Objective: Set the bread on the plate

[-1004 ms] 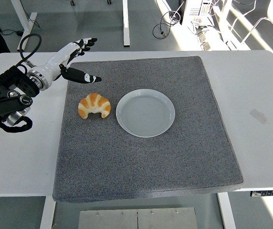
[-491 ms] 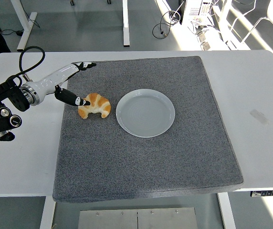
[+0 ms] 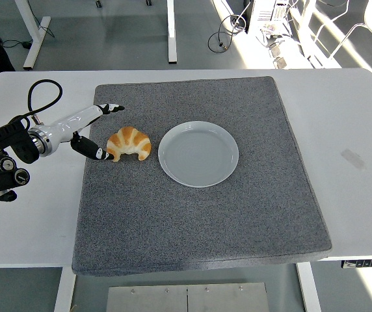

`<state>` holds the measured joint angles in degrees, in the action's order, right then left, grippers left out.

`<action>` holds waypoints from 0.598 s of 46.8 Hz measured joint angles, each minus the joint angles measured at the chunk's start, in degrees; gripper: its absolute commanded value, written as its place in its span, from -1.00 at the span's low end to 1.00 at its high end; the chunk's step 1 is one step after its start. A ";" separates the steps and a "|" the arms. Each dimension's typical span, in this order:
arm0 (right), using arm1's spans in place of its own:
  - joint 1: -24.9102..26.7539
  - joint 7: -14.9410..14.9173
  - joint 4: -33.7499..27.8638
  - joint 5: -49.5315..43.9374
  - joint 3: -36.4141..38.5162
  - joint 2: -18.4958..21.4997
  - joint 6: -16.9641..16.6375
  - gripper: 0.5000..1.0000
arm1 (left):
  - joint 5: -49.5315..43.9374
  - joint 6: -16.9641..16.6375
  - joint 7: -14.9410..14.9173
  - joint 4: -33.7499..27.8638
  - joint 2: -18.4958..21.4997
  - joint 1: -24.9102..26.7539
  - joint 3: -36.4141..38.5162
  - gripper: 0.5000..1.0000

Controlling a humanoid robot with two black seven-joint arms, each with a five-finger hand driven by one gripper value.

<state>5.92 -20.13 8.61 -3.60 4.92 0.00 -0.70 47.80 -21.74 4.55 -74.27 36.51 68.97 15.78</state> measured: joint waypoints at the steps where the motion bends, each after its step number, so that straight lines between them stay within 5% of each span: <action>1: 0.00 0.00 0.00 0.00 0.00 0.00 0.00 1.00 | 0.25 -0.02 -0.11 0.01 -0.03 0.01 0.08 0.84; 28: -0.01 0.00 0.00 0.00 0.00 0.00 0.00 1.00 | 1.17 0.10 -1.13 4.56 -5.18 -0.52 0.08 0.83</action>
<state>5.90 -20.12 8.61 -3.60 4.92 0.00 -0.70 48.97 -21.64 3.42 -69.71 31.34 68.46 15.86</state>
